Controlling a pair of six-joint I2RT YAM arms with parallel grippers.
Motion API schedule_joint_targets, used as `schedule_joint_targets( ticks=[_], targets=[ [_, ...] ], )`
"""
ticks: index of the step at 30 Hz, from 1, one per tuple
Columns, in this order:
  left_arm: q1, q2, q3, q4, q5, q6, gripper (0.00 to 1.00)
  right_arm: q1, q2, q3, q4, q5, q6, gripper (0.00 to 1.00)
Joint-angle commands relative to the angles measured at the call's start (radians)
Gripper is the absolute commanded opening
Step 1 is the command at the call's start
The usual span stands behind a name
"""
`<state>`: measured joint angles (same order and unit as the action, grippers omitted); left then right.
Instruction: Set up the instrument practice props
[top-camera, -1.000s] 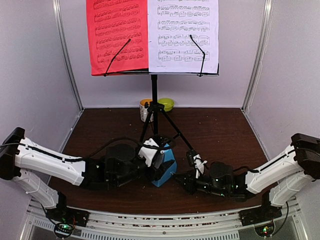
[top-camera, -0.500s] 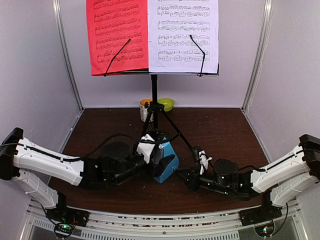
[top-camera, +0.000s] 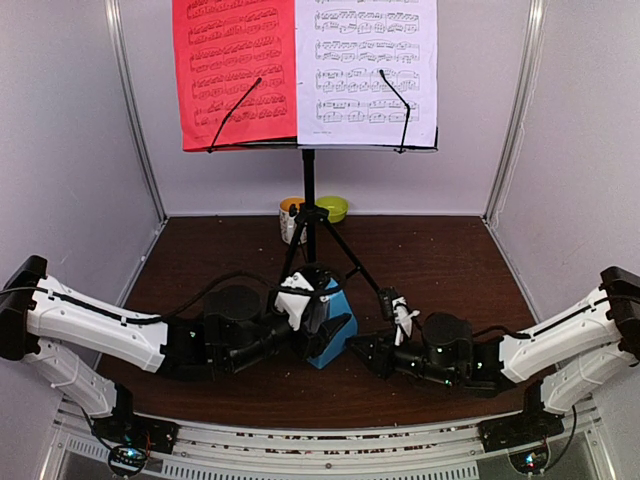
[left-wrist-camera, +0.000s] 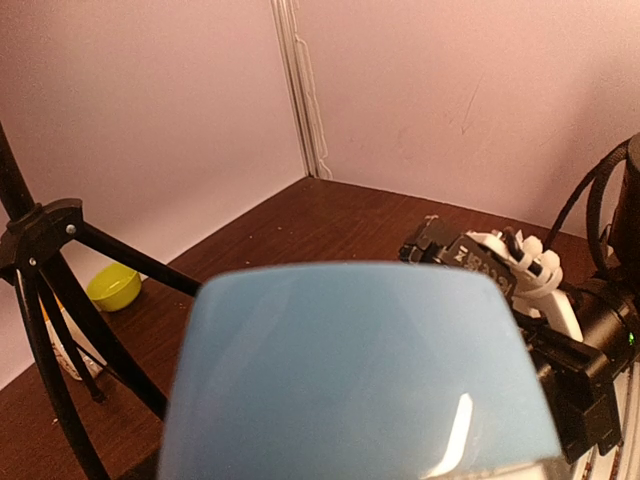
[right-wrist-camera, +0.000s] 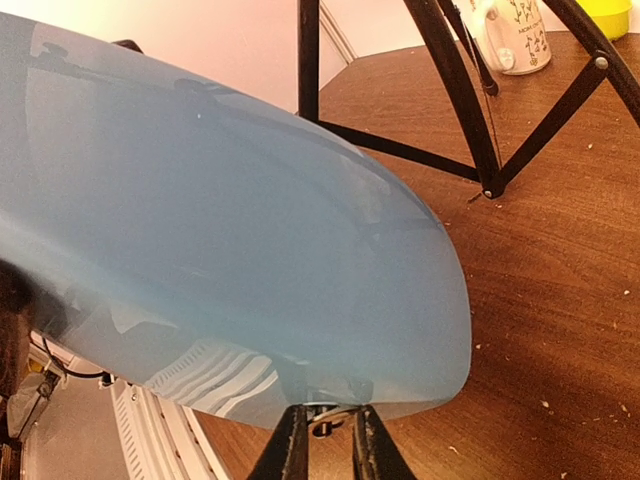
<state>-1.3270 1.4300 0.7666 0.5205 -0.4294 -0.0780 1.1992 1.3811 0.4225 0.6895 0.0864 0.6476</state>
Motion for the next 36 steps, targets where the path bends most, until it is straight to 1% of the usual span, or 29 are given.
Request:
schedule_joint_targets(
  ticks=[1, 3, 4, 9, 11, 13, 18, 25, 29, 30, 36],
  targets=[
    [-0.009, -0.051, 0.03, 0.147, 0.022, 0.011, 0.16, -0.005, 0.012, 0.037, -0.032, 0.02, -0.02, 0.16],
    [-0.009, -0.052, 0.033, 0.147, 0.021, 0.015, 0.15, -0.006, 0.009, 0.043, -0.065, 0.047, -0.02, 0.17],
    [-0.009, -0.051, 0.034, 0.146, 0.021, 0.017, 0.15, -0.004, 0.005, 0.045, -0.084, 0.062, -0.019, 0.19],
    [-0.009, -0.053, 0.037, 0.132, 0.011, 0.03, 0.15, -0.006, -0.023, 0.031, -0.117, 0.071, -0.029, 0.32],
    [-0.009, -0.051, 0.04, 0.126, 0.005, 0.037, 0.15, -0.004, -0.029, 0.03, -0.12, 0.054, -0.04, 0.4],
    [-0.009, -0.049, 0.043, 0.12, 0.004, 0.045, 0.15, -0.002, -0.028, 0.032, -0.107, 0.026, -0.051, 0.45],
    [-0.009, -0.045, 0.055, 0.101, -0.001, 0.067, 0.15, 0.018, -0.02, 0.057, -0.113, -0.007, -0.079, 0.47],
    [-0.009, -0.051, 0.056, 0.1, 0.024, 0.075, 0.15, 0.024, -0.015, 0.062, -0.124, 0.036, -0.091, 0.43],
    [-0.009, -0.061, 0.045, 0.116, 0.041, 0.084, 0.15, 0.025, -0.012, 0.067, -0.123, 0.032, -0.094, 0.4],
    [-0.009, -0.063, 0.045, 0.117, 0.042, 0.086, 0.15, 0.025, -0.011, 0.067, -0.125, 0.039, -0.094, 0.38],
    [-0.009, -0.069, 0.054, 0.107, 0.043, 0.09, 0.15, 0.024, -0.022, 0.066, -0.171, 0.12, -0.078, 0.13]
  ],
)
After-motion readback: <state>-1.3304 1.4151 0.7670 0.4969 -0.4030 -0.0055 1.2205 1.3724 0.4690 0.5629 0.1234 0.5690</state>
